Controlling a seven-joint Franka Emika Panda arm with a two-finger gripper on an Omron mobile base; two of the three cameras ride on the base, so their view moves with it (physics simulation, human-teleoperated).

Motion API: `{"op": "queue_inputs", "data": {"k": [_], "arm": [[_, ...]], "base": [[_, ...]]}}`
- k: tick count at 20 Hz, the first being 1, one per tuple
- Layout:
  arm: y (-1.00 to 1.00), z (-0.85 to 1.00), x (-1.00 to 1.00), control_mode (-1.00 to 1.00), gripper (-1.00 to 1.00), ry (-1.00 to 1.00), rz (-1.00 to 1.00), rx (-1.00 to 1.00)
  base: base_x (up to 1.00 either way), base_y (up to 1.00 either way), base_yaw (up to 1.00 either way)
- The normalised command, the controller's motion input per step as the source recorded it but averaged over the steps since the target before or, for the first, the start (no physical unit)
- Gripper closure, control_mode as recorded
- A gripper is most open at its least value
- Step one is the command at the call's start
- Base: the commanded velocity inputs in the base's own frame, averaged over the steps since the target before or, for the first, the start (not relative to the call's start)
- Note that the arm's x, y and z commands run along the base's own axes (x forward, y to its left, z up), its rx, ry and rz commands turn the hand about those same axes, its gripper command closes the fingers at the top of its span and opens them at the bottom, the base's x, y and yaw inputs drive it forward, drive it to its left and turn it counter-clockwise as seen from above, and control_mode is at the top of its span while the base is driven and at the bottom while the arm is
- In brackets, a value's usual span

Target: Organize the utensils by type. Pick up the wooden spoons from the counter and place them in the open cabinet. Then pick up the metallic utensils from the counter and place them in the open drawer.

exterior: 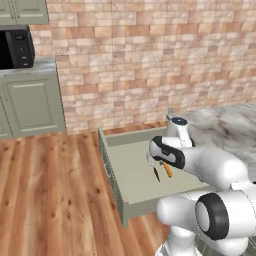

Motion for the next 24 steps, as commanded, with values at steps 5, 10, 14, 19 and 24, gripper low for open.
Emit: {"op": "queue_inputs", "data": {"k": [5,10,14,19,24], "arm": [[0.0,-0.37,0.05,-1.0,1.0,0.04,0.0,0.0],[0.0,-0.36,0.08,-1.0,1.0,0.03,0.0,0.0],[0.0,-0.3,0.15,-1.0,1.0,0.03,0.0,0.0],[0.0,-0.31,0.14,-1.0,1.0,0.03,0.0,0.0],[0.0,-0.35,0.13,-1.0,1.0,0.0,0.0,0.0]], "base": [[0.0,0.0,0.0],[0.0,0.0,0.0],[0.0,0.0,0.0],[0.0,0.0,0.0],[0.0,0.0,0.0]]}}
